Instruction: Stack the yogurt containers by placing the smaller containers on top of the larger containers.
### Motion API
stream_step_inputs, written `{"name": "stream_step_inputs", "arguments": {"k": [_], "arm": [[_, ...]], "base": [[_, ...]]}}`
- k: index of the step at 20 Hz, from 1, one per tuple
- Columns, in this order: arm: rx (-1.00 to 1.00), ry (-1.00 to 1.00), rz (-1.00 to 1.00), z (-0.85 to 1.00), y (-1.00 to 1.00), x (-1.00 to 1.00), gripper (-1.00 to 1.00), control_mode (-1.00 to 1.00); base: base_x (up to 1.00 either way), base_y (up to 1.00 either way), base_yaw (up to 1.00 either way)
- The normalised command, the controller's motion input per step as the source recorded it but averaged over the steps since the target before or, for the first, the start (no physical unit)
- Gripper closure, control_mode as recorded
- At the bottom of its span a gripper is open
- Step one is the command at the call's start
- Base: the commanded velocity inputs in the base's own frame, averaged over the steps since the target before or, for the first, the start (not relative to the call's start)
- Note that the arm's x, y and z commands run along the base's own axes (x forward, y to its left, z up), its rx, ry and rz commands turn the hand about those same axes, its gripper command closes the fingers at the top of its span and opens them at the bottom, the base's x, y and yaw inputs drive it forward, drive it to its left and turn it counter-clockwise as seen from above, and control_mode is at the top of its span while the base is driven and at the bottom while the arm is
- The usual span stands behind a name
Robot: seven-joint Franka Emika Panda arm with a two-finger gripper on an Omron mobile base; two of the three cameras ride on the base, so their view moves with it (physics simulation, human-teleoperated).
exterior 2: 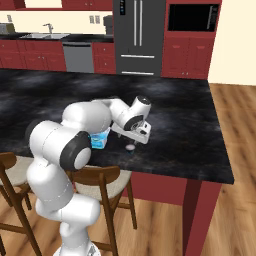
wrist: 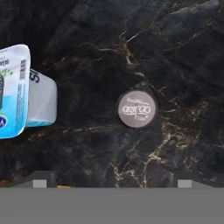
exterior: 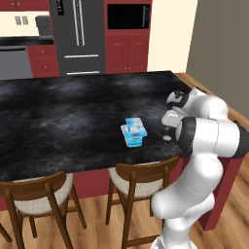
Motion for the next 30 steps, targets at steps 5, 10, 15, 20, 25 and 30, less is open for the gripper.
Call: {"name": "stream_step_inputs", "arguments": {"k": [5,10,15,20,25,30], "arm": [[-0.05,-0.09,0.01,-0.14,0.0,0.03,-1.0,-1.0],[-0.09,-0.06,0.0,-0.11,0.0,0.02,-1.0,-1.0],[-0.02,-0.01,0.0,-0.11,0.0,0.07,-1.0,-1.0],[0.0,0.0,0.0,-0.17,0.01,0.17,-1.0,-1.0],[0.0,0.0,0.0,-0.11,0.0,0.28,-1.0,-1.0],[0.0,0.0,0.0,-0.18,0.0,0.19,-1.0,-1.0]], "base": [[0.0,0.0,0.0],[0.0,0.0,0.0],[0.0,0.0,0.0],[0.0,0.0,0.0],[0.0,0.0,0.0],[0.0,0.0,0.0]]}}
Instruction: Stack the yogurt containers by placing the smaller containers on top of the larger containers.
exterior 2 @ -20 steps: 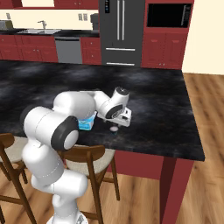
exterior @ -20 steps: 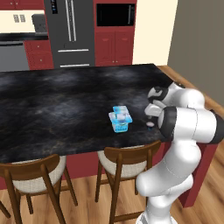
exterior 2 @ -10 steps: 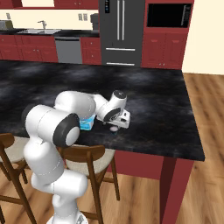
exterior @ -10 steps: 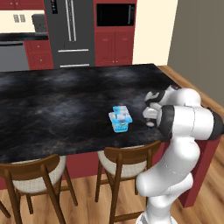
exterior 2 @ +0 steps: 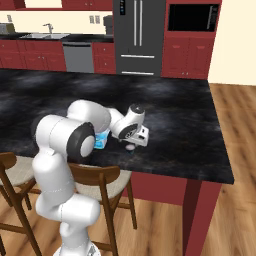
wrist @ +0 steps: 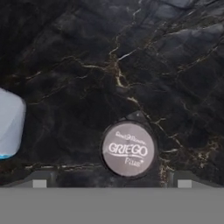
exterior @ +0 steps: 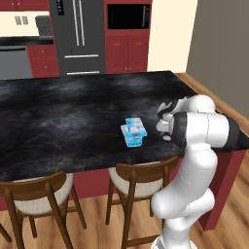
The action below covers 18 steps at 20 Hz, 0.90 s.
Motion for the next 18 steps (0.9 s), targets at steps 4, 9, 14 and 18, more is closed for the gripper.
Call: {"name": "stream_step_inputs", "arguments": {"k": [4,9,14,18], "arm": [[-0.01,0.0,0.0,-0.25,0.0,0.2,-1.0,-1.0],[-0.01,0.0,0.0,-0.2,0.0,0.16,-1.0,-1.0],[-0.01,0.0,0.0,-0.18,0.0,0.05,-1.0,-1.0],[-0.01,0.0,0.0,-0.18,0.0,0.09,-1.0,-1.0]], "base": [[0.0,0.0,0.0],[0.0,0.0,0.0],[0.0,0.0,0.0],[0.0,0.0,0.0]]}}
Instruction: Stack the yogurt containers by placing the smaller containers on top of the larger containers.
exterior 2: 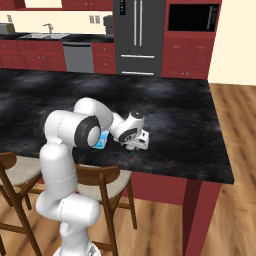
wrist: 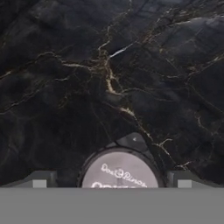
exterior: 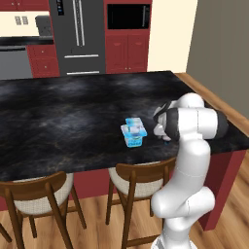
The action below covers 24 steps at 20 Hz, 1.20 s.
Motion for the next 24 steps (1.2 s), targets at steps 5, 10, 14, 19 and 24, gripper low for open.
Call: {"name": "stream_step_inputs", "arguments": {"k": [5,10,14,19,24], "arm": [[0.0,0.0,0.0,-0.19,0.0,0.14,-1.0,-1.0],[0.0,0.0,0.0,-0.19,0.0,0.18,1.0,-1.0],[0.0,0.0,0.0,-0.05,0.0,0.04,1.0,-1.0],[0.0,0.0,0.0,0.03,0.0,-0.03,1.0,-1.0],[0.01,-0.02,0.0,0.39,0.0,-0.08,1.0,-1.0]], "base": [[0.0,0.0,0.0],[0.0,0.0,0.0],[0.0,0.0,0.0],[0.0,0.0,0.0],[0.0,0.0,0.0]]}}
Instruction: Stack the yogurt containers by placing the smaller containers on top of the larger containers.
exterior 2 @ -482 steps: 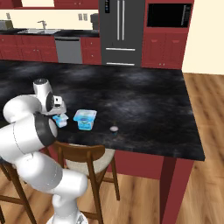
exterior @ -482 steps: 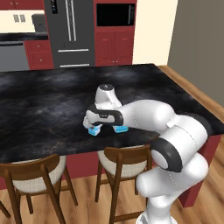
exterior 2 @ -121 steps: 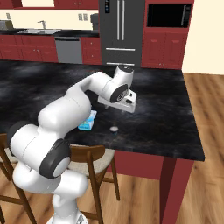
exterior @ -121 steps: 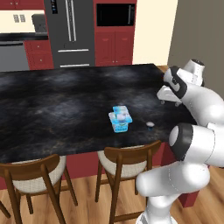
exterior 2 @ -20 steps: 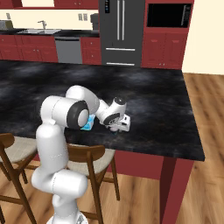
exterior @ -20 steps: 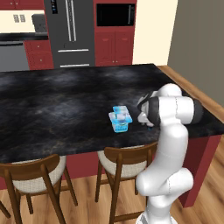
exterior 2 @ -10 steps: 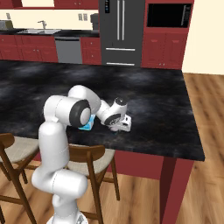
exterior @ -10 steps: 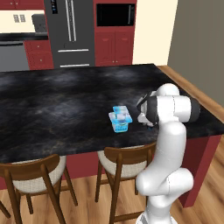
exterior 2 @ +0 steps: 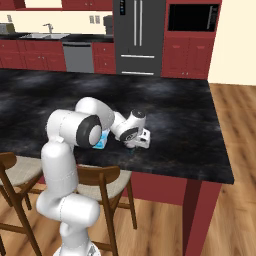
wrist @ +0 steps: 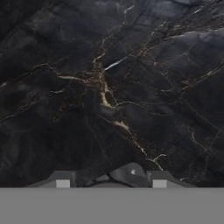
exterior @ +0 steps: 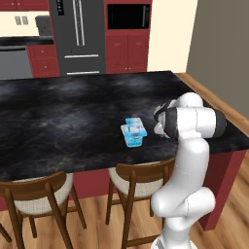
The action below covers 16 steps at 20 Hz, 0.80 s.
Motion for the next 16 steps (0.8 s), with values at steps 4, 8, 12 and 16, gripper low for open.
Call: {"name": "stream_step_inputs", "arguments": {"k": [4,8,12,16], "arm": [[0.03,0.0,0.03,0.61,0.0,-0.03,1.0,-1.0],[0.01,-0.01,0.05,0.71,0.0,-0.05,1.0,-1.0],[0.0,0.0,0.05,0.7,0.0,-0.04,1.0,-1.0],[0.0,0.0,0.07,0.66,0.0,-0.02,1.0,-1.0]], "base": [[0.0,0.0,0.0],[0.0,0.0,0.0],[0.0,0.0,0.0],[0.0,0.0,0.0]]}}
